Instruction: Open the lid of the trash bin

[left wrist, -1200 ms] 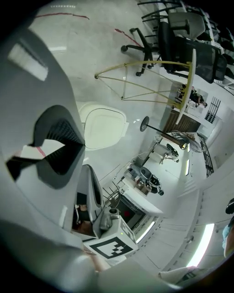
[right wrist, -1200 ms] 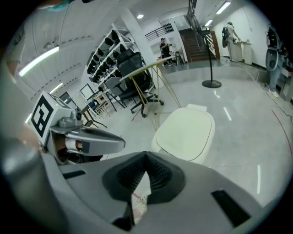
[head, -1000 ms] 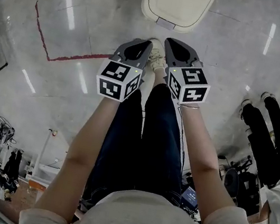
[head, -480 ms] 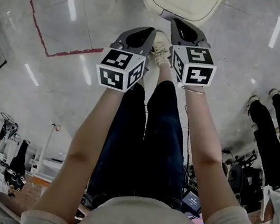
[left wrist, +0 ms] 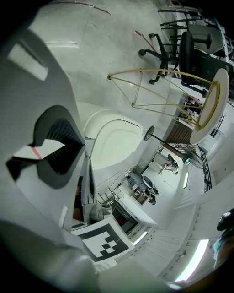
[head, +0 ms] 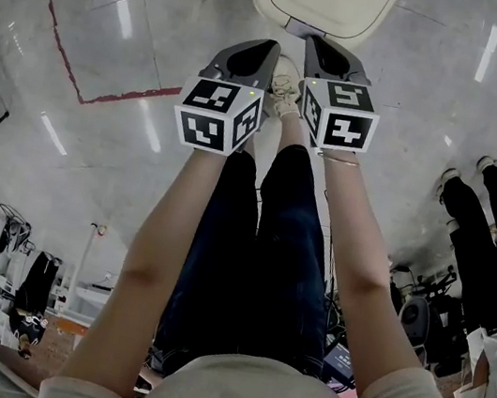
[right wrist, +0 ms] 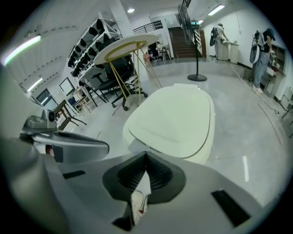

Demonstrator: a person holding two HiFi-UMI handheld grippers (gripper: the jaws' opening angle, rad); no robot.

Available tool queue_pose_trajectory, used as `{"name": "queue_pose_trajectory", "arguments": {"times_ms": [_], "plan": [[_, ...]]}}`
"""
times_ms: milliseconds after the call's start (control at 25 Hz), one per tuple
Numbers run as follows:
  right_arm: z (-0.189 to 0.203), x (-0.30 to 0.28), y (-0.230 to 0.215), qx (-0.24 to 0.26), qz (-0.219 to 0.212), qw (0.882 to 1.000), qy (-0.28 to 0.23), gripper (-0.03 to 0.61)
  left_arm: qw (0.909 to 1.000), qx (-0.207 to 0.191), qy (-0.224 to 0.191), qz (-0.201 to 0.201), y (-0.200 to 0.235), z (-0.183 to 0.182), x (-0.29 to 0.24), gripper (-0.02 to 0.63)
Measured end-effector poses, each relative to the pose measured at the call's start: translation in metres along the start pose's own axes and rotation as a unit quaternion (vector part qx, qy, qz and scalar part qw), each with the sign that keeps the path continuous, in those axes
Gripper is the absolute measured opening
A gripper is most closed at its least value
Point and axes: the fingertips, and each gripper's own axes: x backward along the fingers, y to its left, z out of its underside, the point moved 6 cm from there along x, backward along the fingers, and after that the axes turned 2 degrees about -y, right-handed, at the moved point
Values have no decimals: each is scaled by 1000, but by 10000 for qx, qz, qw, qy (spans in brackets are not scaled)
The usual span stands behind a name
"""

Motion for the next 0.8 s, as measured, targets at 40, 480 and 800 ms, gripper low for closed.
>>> {"name": "queue_pose_trajectory", "arguments": {"times_ms": [40, 480, 800], "plan": [[1, -1, 0, 36, 19, 10000, 7, 0, 10000, -18, 19, 27, 0, 0, -2, 9], [7, -6, -4, -659, -123, 9974, -280, 0, 9998, -147, 91, 30, 9, -8, -10, 9], [3, -12, 3, -200, -50, 9996, 171, 0, 9999, -33, 67, -101, 14, -5, -9, 9]]}}
